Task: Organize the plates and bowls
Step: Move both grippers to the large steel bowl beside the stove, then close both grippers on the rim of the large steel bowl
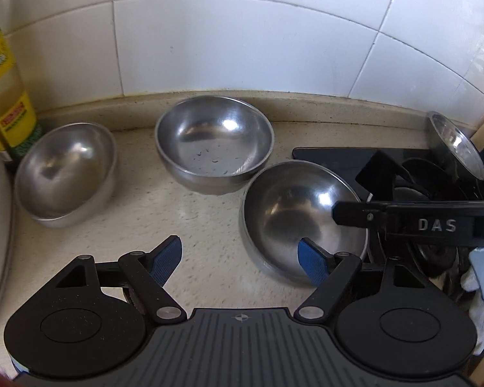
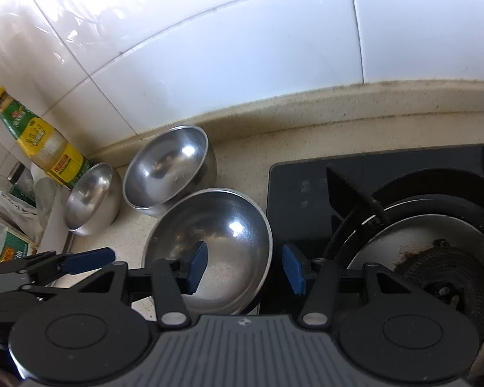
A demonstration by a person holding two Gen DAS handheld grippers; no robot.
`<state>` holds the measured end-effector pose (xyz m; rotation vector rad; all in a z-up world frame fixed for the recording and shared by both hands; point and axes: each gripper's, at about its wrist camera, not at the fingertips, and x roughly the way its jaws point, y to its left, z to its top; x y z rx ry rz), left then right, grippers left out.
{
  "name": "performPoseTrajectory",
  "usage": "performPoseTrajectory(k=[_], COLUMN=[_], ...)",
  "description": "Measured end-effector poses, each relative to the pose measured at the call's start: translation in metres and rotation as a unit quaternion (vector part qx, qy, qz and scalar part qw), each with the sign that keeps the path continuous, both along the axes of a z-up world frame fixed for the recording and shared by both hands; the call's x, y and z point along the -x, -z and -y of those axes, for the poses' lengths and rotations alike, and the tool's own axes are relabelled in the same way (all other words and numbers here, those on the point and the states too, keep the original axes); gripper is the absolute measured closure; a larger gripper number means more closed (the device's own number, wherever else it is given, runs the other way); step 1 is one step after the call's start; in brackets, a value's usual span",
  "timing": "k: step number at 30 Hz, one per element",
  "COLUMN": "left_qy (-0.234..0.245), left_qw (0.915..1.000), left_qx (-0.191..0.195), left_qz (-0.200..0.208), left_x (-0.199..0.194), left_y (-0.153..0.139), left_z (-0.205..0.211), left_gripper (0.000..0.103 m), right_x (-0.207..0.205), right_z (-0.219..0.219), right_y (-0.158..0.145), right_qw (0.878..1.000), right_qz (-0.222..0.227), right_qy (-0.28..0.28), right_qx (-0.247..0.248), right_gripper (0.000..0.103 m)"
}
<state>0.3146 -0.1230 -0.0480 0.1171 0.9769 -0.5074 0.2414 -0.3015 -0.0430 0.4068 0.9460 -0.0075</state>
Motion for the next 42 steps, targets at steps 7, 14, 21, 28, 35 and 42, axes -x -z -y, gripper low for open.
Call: performPoseTrajectory(k=[7,14,21,28,35,42], left_qy=[0.010,0.023,0.024,0.007,-0.033,-0.079], left_qw=[0.9990,0.9982,0.9974,0.9974,0.9985,0.9967], left_qx=[0.002,-0.008,-0.031,-0.032,-0.016,-0.015], left_qz=[-0.042,-0.056,-0.060,-0.065,-0.042,0.006], left_x=[-0.016,-0.007,0.022,0.038,0.038,0.022], left_y=[0.023,0.030,0.026,0.023,0.010,-0.006], left_z=[0.008,-0.006,-0.050,-0.087,-0.109,-0.116], left_gripper=[0.054,0.067,0.067,0.065,0.062,0.047], right_x=[-0.006,0.004,0.016,0.017,0.014,-0.007], right_z=[-0.001,-0.018,-0.053,-0.078,-0.073,-0.071], right_y=[0.007,0.006,0.010,0.016,0.000,-0.022], right_qw=[1.000,0.998,0.994,0.988,0.990,0.990], right_qz=[-0.008,-0.016,-0.033,-0.053,-0.034,-0.010], right_qy=[-0.017,-0.043,-0.088,-0.130,-0.129,-0.142], right_qx=[-0.015,-0.030,-0.060,-0.061,-0.040,-0.010], right_gripper=[0.059,0.065,0.068,0.068,0.068,0.068])
